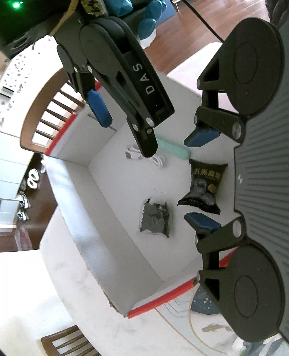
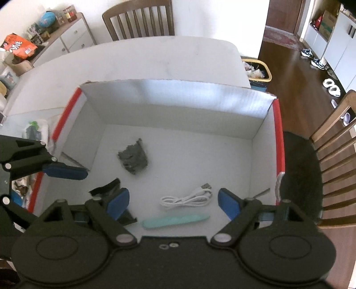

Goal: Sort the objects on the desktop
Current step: 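Move both open tools back from the box to the item pile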

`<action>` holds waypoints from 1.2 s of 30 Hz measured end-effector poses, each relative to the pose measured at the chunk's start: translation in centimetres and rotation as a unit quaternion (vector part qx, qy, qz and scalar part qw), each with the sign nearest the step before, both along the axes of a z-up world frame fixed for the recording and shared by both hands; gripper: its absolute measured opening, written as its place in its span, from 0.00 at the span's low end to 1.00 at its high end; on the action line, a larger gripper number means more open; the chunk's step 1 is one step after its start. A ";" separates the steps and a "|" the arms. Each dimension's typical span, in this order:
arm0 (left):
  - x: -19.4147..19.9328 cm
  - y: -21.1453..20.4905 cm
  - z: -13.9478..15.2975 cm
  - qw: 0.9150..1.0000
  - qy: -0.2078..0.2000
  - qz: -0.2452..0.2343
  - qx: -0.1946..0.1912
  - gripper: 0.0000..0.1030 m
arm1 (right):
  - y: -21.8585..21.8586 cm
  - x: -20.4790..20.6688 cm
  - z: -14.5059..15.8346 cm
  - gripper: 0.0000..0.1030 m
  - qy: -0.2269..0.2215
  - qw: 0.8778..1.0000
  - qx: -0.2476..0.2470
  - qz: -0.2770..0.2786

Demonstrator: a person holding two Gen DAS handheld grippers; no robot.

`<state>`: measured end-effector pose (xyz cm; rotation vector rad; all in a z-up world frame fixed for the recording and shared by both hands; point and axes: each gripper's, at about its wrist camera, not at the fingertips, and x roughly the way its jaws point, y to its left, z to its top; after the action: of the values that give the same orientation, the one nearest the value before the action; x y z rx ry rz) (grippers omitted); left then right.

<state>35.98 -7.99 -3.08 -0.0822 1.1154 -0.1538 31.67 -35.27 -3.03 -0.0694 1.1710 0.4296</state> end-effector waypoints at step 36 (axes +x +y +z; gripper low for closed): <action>-15.8 4.7 7.3 0.986 -0.157 0.046 -0.039 0.67 | 7.4 -14.8 6.3 0.85 -0.151 0.986 0.023 -0.074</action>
<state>20.17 -3.29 4.22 -0.1735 0.7893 -0.1230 16.84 -27.82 3.24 -0.0067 0.8612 0.3032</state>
